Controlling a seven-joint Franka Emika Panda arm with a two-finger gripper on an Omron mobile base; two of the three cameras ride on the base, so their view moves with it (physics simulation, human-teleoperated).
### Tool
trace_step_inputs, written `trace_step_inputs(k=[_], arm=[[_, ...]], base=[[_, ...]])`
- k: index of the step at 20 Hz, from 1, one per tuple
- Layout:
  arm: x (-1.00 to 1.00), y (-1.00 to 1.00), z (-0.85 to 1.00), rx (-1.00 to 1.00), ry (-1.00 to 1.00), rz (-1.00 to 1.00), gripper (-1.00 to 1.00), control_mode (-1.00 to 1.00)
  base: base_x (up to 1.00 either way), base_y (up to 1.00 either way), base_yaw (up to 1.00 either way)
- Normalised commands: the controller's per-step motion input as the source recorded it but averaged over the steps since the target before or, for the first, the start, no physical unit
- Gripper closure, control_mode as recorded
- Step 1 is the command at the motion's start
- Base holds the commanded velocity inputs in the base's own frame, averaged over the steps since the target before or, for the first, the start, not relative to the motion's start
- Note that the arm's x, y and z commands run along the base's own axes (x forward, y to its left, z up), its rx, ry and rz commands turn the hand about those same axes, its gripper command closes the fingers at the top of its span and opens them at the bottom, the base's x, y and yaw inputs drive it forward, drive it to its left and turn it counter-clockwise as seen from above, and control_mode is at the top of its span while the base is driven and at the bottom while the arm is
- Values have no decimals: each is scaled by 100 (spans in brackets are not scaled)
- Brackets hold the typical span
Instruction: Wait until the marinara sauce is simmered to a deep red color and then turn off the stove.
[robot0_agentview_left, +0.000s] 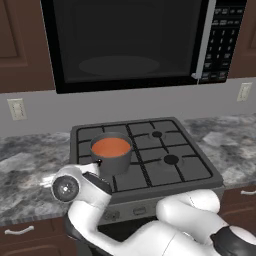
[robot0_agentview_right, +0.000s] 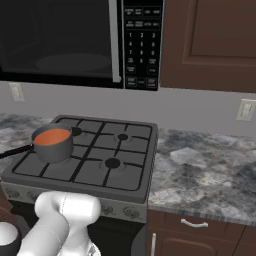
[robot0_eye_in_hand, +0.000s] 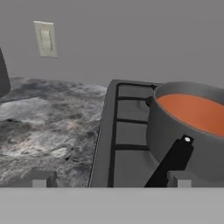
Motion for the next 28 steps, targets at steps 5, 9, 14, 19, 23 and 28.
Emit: trace_step_inputs(k=[5, 9, 14, 19, 23, 28], arm=[[-21, 16, -26, 0, -14, 0, -100, -100], [-26, 7, -29, 0, -8, 0, -100, -100], [-25, 0, -25, 0, -3, 0, -100, -100], [-18, 0, -13, 0, -9, 0, -100, -100], [-11, 0, -2, 0, -17, 0, -100, -100], [-22, 0, -22, 0, -13, 0, -100, -100]], base=[[0, 0, 0], [0, 0, 0], [0, 0, 0], [0, 0, 0], [0, 0, 0], [0, 0, 0]])
